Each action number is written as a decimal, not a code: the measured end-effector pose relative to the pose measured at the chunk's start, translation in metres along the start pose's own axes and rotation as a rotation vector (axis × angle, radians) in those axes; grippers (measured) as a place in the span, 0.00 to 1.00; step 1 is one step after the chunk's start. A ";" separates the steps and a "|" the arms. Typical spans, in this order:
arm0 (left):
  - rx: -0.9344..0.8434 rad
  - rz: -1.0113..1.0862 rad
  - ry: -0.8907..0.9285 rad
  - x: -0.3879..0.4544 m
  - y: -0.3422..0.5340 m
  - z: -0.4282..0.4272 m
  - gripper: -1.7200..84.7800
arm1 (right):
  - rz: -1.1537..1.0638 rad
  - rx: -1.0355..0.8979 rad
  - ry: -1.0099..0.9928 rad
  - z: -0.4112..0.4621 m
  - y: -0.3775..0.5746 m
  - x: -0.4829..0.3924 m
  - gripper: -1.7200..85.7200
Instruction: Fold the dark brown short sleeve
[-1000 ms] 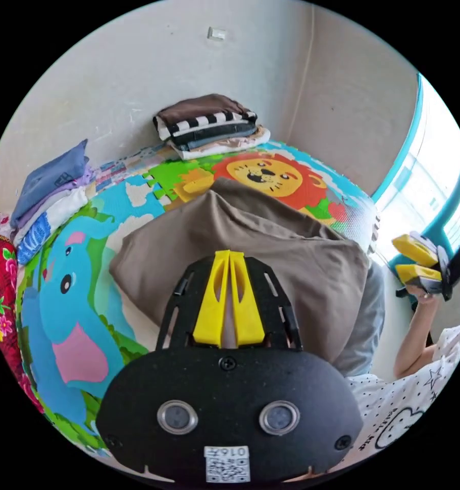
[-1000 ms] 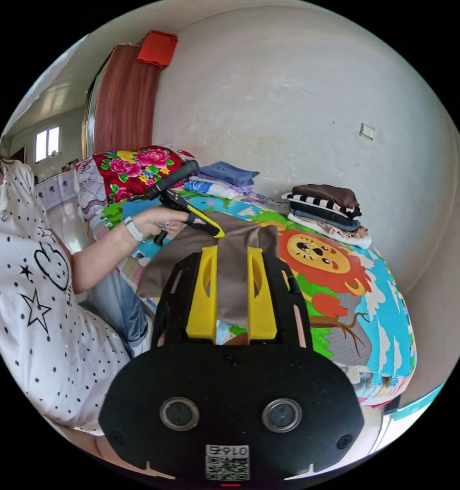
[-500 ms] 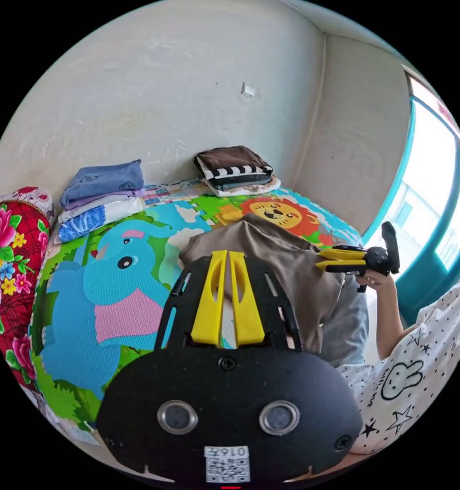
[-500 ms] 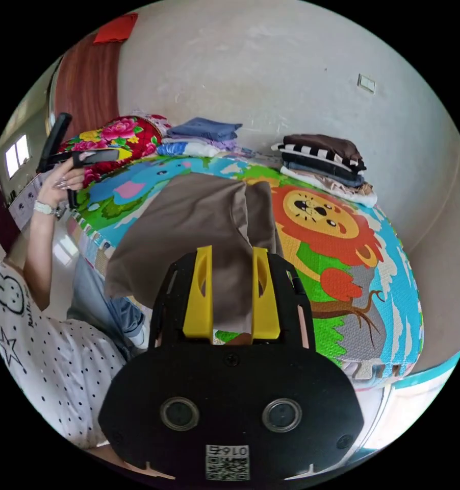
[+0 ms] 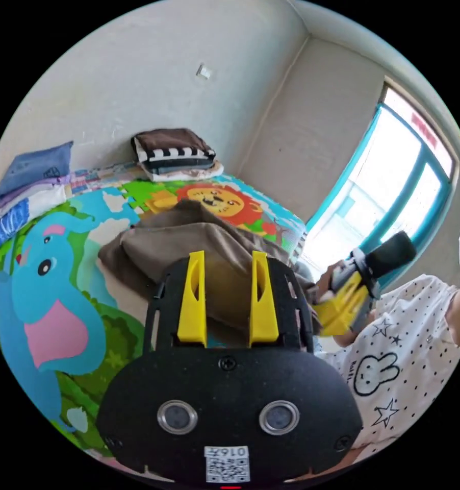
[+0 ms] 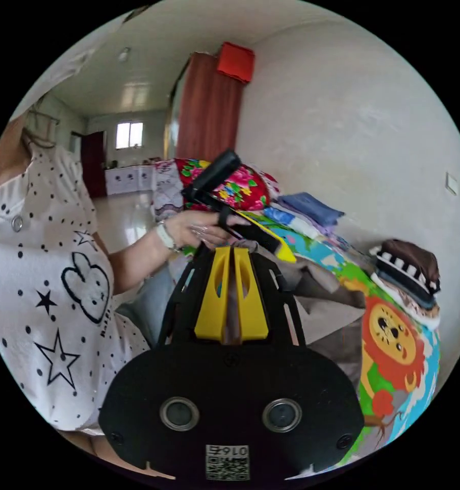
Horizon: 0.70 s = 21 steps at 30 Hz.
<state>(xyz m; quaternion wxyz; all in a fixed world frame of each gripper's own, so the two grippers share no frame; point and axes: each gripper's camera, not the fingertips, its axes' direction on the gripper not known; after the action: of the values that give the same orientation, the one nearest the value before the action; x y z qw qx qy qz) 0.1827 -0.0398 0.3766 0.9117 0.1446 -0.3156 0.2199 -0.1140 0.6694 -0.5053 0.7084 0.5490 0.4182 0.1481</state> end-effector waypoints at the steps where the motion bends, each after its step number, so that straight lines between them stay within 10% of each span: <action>1: -0.025 0.006 -0.023 0.000 0.002 0.001 0.06 | -0.049 0.014 -0.035 0.007 -0.005 -0.013 0.03; 11: 0.100 -0.281 -0.536 -0.040 0.076 -0.134 0.01 | 0.050 0.065 -0.033 0.012 -0.006 -0.013 0.10; 21: -0.066 -0.106 -0.162 -0.008 0.041 -0.047 0.12 | 0.530 -0.539 0.573 0.029 0.041 0.057 0.14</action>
<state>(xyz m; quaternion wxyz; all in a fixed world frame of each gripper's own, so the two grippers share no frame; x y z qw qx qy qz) 0.1814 0.0122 0.3409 0.8978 0.1482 -0.3873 0.1482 -0.0472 0.7033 -0.4916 0.6196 0.3704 0.3886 0.5726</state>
